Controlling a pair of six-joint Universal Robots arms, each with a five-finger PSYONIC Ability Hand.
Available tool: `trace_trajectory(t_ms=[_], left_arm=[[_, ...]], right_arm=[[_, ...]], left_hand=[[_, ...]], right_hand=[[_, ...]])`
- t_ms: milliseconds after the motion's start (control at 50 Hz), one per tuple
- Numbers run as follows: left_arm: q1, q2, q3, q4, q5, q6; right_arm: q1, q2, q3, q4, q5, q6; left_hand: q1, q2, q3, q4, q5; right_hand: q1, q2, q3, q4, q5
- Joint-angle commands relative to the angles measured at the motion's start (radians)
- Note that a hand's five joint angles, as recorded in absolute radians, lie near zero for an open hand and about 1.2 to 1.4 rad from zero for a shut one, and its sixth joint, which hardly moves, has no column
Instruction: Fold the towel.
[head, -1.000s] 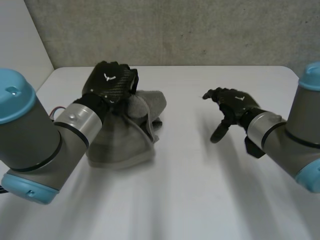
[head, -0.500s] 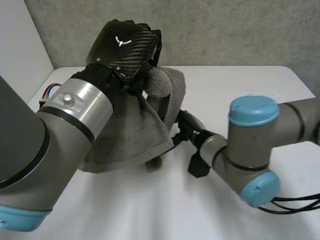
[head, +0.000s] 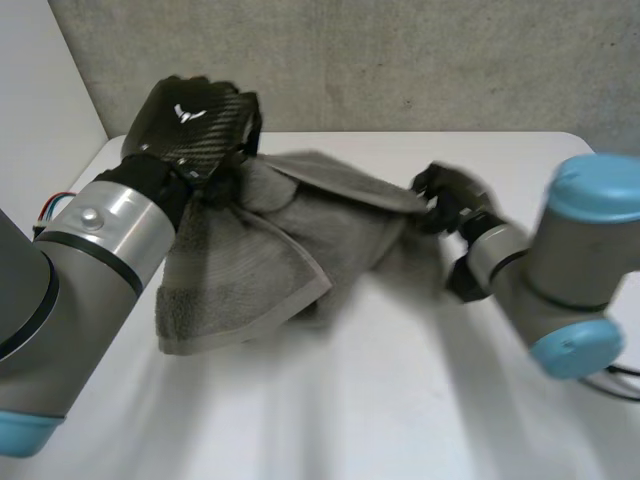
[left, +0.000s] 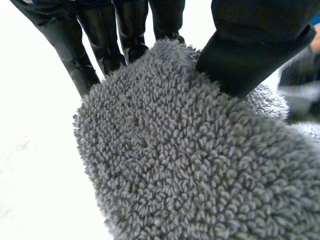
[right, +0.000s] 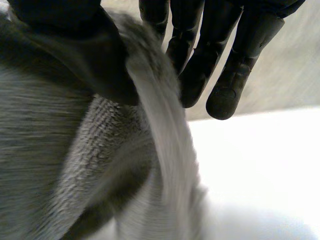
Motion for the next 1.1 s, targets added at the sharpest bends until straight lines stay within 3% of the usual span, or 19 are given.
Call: trace_trajectory(t_ms=[20, 140, 320, 460, 560, 680, 800, 840, 880, 980, 1060, 1100], left_arm=[[0.067, -0.022, -0.088, 0.041, 0.005, -0.003], [0.07, -0.131, -0.169, 0.075, 0.057, -0.004], [0.07, -0.289, -0.162, 0.075, 0.112, 0.002], [0.074, -0.327, 0.001, 0.093, 0.108, 0.005], [0.105, -0.298, 0.26, 0.133, 0.102, -0.007], [0.114, -0.225, 0.342, 0.201, 0.1, -0.012], [0.116, -0.186, 0.231, 0.219, 0.106, -0.021], [0.111, -0.186, 0.08, 0.211, 0.115, -0.017], [0.111, -0.186, 0.006, 0.214, 0.12, -0.012], [0.11, -0.221, -0.169, 0.224, 0.144, -0.01], [0.119, -0.28, -0.243, 0.221, 0.161, -0.004], [0.122, -0.315, -0.289, 0.216, 0.169, 0.011]], right_arm=[[-0.073, -0.113, 0.014, 0.023, -0.106, -0.397], [-0.055, -0.139, 0.01, 0.232, -0.209, -0.691], [0.011, -0.051, -0.078, 0.458, -0.157, -1.102], [0.019, -0.003, -0.289, 0.379, -0.051, -1.078], [0.011, -0.079, -0.432, 0.102, 0.027, -0.877], [0.002, -0.185, -0.395, -0.049, 0.042, -0.739], [0.021, -0.215, -0.262, 0.044, -0.01, -0.76], [0.021, -0.222, -0.211, 0.079, -0.041, -0.792], [0.021, -0.224, -0.11, 0.124, -0.1, -0.876], [0.018, -0.198, 0.038, 0.159, -0.148, -1.016], [0.013, -0.172, 0.128, 0.162, -0.143, -1.09], [0.007, -0.146, 0.198, 0.161, -0.146, -1.134]], left_hand=[[0.264, 0.183, 0.183, 0.178, 0.247], [0.264, 0.183, 0.183, 0.178, 0.247], [0.264, 0.183, 0.183, 0.178, 0.247], [0.264, 0.183, 0.183, 0.178, 0.247], [0.264, 0.183, 0.183, 0.178, 0.247], [0.238, 0.157, 0.157, 0.152, 0.221], [0.124, 0.042, 0.042, 0.037, 0.107], [0.109, 0.028, 0.027, 0.023, 0.092], [0.094, 0.013, 0.013, 0.008, 0.077], [0.062, -0.019, -0.019, -0.024, 0.045], [-0.079, -0.16, -0.16, -0.165, -0.096], [-0.342, -0.423, -0.423, -0.428, -0.359]], right_hand=[[0.056, 0.088, 0.061, 0.055, 0.061], [0.056, 0.088, 0.061, 0.055, 0.061], [0.056, 0.088, 0.061, 0.055, 0.061], [0.056, 0.088, 0.061, 0.055, 0.061], [0.056, 0.088, 0.061, 0.055, 0.061], [0.056, 0.088, 0.061, 0.055, 0.061], [0.056, 0.088, 0.061, 0.055, 0.061], [0.056, 0.088, 0.061, 0.055, 0.061], [0.056, 0.088, 0.061, 0.055, 0.061], [0.056, 0.088, 0.061, 0.055, 0.061], [0.056, 0.088, 0.061, 0.055, 0.061], [0.056, 0.088, 0.061, 0.055, 0.061]])
